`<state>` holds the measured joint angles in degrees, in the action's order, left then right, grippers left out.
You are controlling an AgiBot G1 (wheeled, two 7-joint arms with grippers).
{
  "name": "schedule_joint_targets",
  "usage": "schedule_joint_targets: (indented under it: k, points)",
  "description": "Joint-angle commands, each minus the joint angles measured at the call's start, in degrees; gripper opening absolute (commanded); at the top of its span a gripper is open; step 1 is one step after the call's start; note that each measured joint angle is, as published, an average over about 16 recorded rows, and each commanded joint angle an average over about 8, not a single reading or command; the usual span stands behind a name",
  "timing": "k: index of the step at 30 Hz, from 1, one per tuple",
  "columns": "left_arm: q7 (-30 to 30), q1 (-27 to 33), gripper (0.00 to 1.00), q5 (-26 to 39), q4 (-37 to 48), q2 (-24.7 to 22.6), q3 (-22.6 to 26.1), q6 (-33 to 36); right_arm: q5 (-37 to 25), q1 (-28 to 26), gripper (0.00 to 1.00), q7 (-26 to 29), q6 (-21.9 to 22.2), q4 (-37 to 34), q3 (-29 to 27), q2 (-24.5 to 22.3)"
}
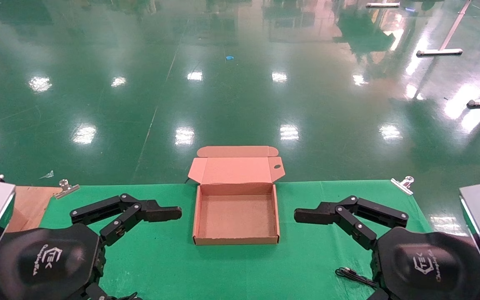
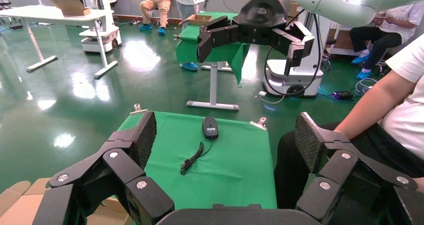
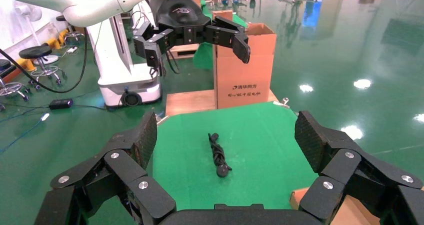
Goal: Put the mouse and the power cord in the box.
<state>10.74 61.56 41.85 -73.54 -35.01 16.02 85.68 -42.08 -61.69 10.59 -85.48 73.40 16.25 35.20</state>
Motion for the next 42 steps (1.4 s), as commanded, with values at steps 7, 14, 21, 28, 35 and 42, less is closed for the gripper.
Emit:
schedule_joint_targets:
  k: [7,14,21,28,35,42]
  points:
    - [0.0,0.0,1.0,0.0,0.0,0.0,0.0,0.0,0.0,0.0,1.0,0.0,0.0,0.0,0.0,0.0]
    - [0.0,0.0,1.0,0.0,0.0,0.0,0.0,0.0,0.0,0.0,1.0,0.0,0.0,0.0,0.0,0.0]
    - [0.02,0.0,1.0,0.01,-0.02,-0.01,0.01,0.01,-0.04,0.03,1.0,0.0,-0.03,-0.01,0.01,0.01]
    - [-0.05,1.87,1.0,5.29,0.36,-0.47,2.58,0.98,-7.49,-2.09,1.0,-2.39,-0.43,-0.69,2.52,0.15]
    - [-0.65,7.26,1.0,16.74,5.04,-0.4,7.33,2.92,-24.05,-8.98,1.0,-5.96,-2.13,-4.66,8.97,2.17]
    - [-5.33,12.0,1.0,28.52,14.49,-2.04,13.14,3.79,-43.62,-17.8,1.0,-10.66,-2.89,-13.5,17.76,7.62]
